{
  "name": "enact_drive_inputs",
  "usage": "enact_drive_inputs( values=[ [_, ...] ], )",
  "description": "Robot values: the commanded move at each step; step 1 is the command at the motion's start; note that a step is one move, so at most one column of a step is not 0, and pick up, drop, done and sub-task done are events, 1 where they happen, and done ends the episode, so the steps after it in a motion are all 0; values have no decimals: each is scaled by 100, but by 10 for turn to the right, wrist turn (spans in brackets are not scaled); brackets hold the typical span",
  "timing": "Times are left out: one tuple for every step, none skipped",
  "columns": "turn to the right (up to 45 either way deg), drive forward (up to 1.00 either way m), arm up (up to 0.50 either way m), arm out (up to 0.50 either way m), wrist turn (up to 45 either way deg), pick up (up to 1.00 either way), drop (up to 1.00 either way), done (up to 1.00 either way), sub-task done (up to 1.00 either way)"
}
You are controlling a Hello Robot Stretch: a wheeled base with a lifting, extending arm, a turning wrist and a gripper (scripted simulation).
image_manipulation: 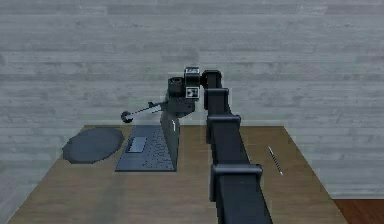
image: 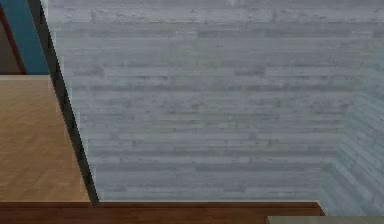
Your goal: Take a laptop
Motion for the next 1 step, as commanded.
enact_drive_inputs(
  values=[
    [0,0,0,0,360,0,0,0,0]
  ],
)
